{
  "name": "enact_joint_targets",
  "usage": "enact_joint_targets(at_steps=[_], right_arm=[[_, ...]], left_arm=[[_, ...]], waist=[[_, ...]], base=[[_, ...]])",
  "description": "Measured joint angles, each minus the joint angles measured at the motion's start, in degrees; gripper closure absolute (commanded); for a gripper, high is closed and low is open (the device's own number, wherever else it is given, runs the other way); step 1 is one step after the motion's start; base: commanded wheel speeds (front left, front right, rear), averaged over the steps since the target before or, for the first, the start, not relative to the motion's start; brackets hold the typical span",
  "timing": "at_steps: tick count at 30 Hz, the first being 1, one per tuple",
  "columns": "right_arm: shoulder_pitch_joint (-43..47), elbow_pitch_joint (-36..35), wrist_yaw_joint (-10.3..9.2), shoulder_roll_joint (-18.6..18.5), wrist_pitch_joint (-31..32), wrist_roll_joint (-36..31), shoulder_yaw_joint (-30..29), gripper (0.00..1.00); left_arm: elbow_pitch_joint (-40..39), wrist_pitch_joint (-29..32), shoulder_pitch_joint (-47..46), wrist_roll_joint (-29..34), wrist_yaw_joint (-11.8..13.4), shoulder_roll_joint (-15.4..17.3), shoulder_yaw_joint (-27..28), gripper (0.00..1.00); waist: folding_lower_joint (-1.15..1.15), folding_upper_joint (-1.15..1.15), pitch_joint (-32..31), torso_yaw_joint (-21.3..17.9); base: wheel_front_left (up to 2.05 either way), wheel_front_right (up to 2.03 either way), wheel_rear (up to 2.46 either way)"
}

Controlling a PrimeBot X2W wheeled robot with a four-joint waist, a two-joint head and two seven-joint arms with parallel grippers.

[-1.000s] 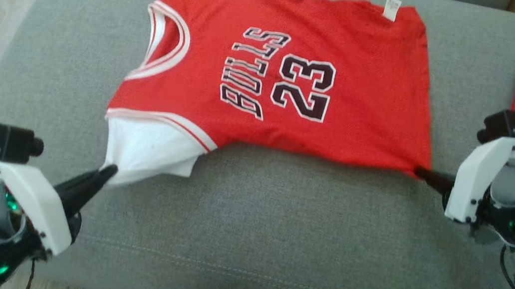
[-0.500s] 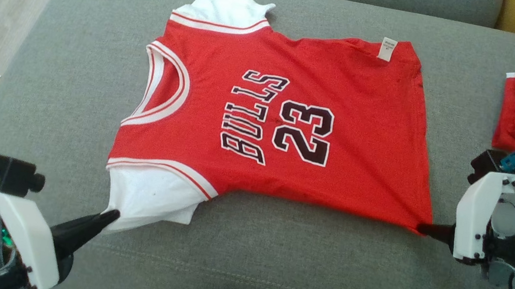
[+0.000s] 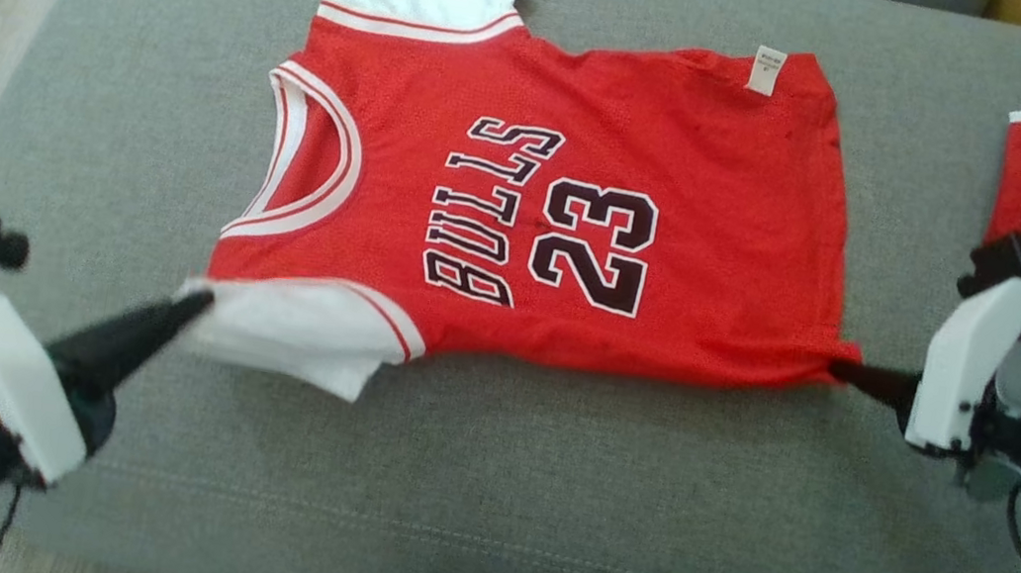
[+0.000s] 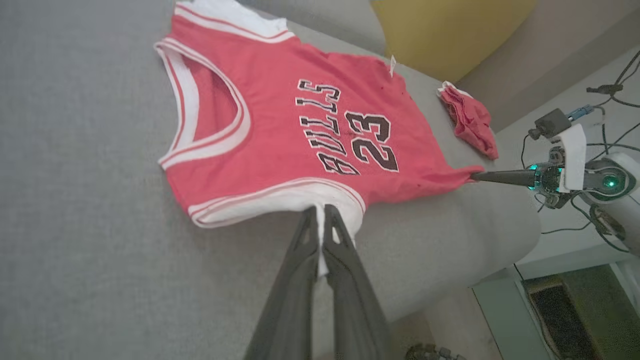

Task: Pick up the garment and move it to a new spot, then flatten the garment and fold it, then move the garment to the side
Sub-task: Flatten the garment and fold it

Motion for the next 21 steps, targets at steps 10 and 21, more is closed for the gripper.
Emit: enact_joint_targets(at_steps=[10, 21], right_arm=[[-6.80, 0.74, 0.00, 3.42, -2.05, -6.01, -2.66, 1.00], [-13.08, 4.78, 0.00, 5.66, -5.02, -10.43, -4.90, 1.00]], left_arm=[[4.09, -0.22, -10.83, 2.57, 0.00, -0.96, -0.94, 1.00], [13.79, 1.29, -22.35, 6.06, 0.00, -5.32, -3.50, 1.00]], waist=[[0.00, 0.00, 4.04, -0.58], [0.01, 0.00, 9.43, -1.56]], base=[[0.00, 0.00, 0.00], [0.00, 0.00, 0.00]])
